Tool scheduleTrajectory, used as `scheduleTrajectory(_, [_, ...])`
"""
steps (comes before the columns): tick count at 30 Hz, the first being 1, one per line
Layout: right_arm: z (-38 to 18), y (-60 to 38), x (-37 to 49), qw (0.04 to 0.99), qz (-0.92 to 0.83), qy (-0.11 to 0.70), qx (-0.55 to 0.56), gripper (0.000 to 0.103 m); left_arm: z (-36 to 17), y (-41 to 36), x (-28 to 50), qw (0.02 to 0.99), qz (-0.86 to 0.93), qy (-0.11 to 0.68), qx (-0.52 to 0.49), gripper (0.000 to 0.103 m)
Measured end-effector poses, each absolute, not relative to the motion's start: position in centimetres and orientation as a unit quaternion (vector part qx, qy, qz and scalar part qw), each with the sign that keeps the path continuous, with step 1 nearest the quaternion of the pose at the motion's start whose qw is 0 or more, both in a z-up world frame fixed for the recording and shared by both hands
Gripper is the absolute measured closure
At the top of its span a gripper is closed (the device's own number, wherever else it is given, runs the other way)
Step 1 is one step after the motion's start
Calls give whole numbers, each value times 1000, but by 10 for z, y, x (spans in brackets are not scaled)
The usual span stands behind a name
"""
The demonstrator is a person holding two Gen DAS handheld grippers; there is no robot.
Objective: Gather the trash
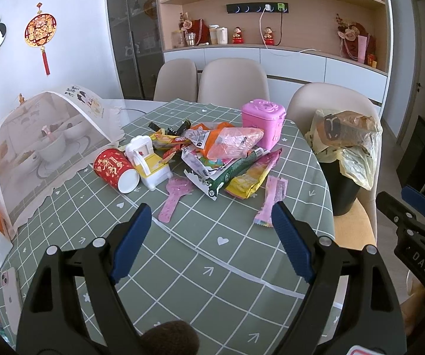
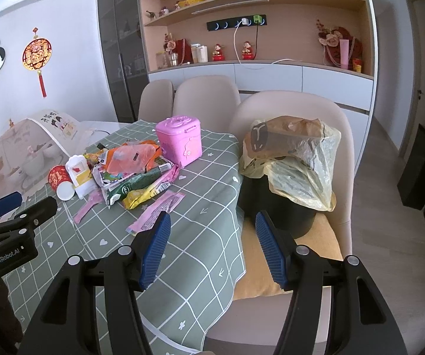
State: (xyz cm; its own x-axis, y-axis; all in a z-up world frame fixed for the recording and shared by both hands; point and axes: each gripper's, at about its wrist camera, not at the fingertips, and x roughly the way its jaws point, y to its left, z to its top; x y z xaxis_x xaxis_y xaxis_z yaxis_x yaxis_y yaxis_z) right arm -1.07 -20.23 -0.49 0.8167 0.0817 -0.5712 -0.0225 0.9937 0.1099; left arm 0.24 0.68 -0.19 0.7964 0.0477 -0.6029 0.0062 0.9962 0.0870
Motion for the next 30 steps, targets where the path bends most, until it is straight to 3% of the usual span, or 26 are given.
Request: scheduleTrajectory(30, [-3, -204, -11, 952, 29, 301, 47, 46, -1, 10, 3, 948, 11, 317, 41, 24])
